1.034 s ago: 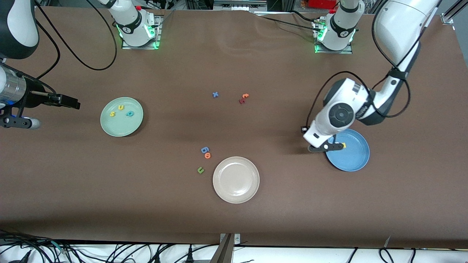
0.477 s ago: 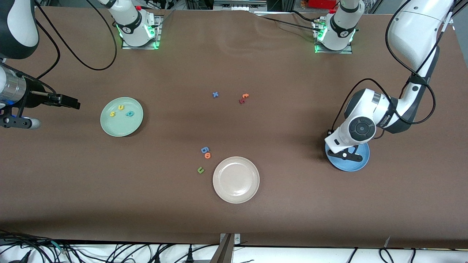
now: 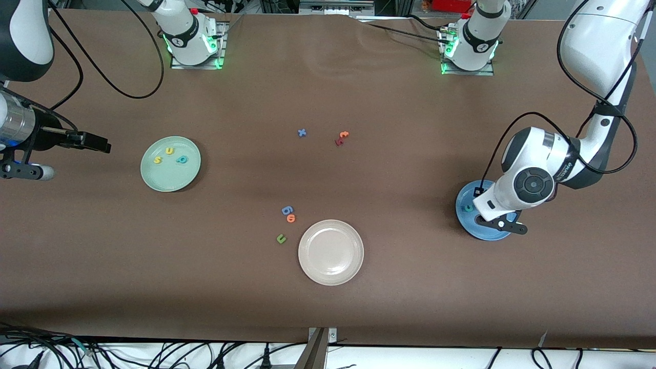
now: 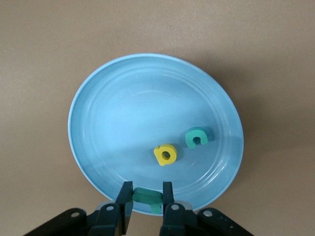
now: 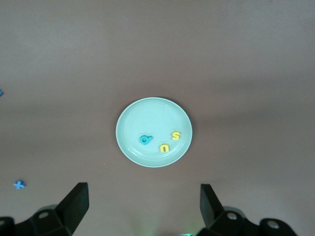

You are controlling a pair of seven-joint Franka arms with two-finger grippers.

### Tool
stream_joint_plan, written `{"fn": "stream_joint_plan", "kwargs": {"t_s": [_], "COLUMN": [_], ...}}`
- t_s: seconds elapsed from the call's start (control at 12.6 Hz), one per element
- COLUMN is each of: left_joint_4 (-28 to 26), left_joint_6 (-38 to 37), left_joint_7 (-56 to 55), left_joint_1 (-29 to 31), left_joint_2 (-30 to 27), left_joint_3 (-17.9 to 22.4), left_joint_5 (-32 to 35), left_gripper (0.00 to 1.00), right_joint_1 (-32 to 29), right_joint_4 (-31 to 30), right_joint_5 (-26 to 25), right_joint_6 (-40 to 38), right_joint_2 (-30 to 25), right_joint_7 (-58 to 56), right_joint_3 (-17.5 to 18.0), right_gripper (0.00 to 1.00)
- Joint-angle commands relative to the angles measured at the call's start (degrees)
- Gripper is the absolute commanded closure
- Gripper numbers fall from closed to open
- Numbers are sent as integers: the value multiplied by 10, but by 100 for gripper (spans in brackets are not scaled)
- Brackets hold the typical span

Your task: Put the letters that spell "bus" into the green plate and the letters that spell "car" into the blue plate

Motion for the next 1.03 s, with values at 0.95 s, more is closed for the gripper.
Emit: {"fn": "stream_joint_plan", "kwargs": {"t_s": [0.95], "left_joint_4": [13], "left_joint_6": [-48], "left_joint_7": [7], "left_joint_1": [27], "left_joint_2": [-53], "left_joint_3": [-7], "left_joint_5": [1], "left_gripper": [0], "right_joint_1": [2], "right_joint_4": [-2], "right_joint_5": [-11], "right_joint_6": [0], "right_joint_2": [-9], "right_joint_7": [15], "right_joint_3": [10], "right_gripper": [0]}}
